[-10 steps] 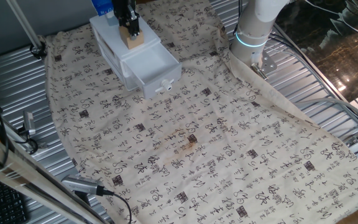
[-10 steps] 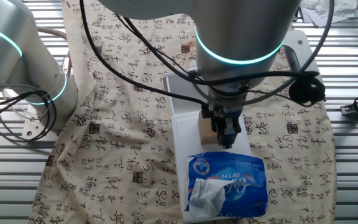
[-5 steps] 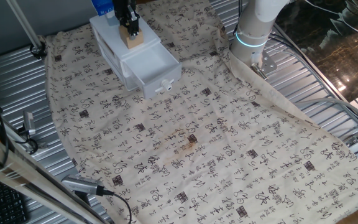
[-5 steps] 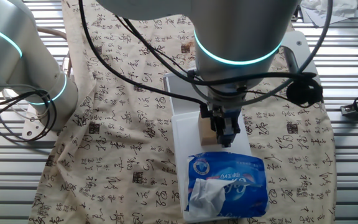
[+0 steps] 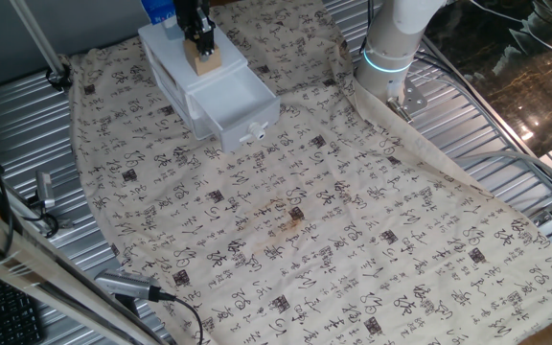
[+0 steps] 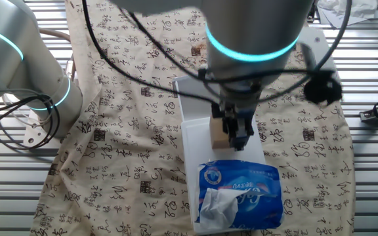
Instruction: Put things in the drawer
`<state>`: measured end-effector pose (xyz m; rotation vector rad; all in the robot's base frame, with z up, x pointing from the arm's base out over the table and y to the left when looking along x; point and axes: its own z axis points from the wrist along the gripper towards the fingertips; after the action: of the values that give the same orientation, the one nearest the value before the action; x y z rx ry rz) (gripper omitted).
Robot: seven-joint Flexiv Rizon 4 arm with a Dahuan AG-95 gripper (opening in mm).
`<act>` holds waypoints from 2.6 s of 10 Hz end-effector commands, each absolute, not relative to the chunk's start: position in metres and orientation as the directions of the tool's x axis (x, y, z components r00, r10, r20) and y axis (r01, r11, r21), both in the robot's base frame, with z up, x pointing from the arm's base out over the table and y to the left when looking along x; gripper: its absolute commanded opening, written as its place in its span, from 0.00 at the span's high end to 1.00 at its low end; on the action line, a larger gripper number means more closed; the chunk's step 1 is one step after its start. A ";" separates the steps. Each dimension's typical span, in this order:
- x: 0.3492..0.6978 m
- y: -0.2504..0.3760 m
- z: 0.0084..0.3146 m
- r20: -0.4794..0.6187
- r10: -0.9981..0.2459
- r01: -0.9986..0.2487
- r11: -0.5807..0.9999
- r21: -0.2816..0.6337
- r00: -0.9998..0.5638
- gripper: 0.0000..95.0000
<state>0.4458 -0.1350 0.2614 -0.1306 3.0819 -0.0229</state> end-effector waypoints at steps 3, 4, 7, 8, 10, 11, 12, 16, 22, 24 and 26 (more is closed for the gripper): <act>0.445 -0.119 0.257 -0.062 -0.054 -0.053 0.998 -0.017 -0.997 1.00; 0.446 -0.114 0.256 -0.062 -0.047 -0.046 0.999 -0.019 -0.997 1.00; 0.450 -0.100 0.255 -0.061 -0.027 -0.026 0.999 -0.020 -0.998 1.00; 0.452 -0.095 0.255 -0.062 -0.021 -0.019 1.000 -0.019 -0.998 1.00; 0.454 -0.087 0.253 -0.062 -0.008 -0.007 1.000 -0.021 -0.998 1.00; 0.454 -0.079 0.251 -0.064 0.006 0.007 1.000 -0.020 -0.998 1.00; 0.454 -0.075 0.249 -0.065 0.014 0.016 1.000 -0.020 -0.998 1.00; 0.451 -0.060 0.245 -0.062 0.010 0.012 0.999 -0.032 -0.998 1.00; 0.453 -0.056 0.249 -0.046 -0.086 -0.084 0.995 -0.057 -0.995 1.00; 0.454 -0.053 0.250 -0.043 -0.101 -0.098 0.993 -0.060 -0.994 1.00; 0.455 -0.052 0.250 -0.043 -0.106 -0.103 0.993 -0.059 -0.993 1.00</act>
<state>0.4555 -0.0513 0.2501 -0.1613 3.0915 -0.0877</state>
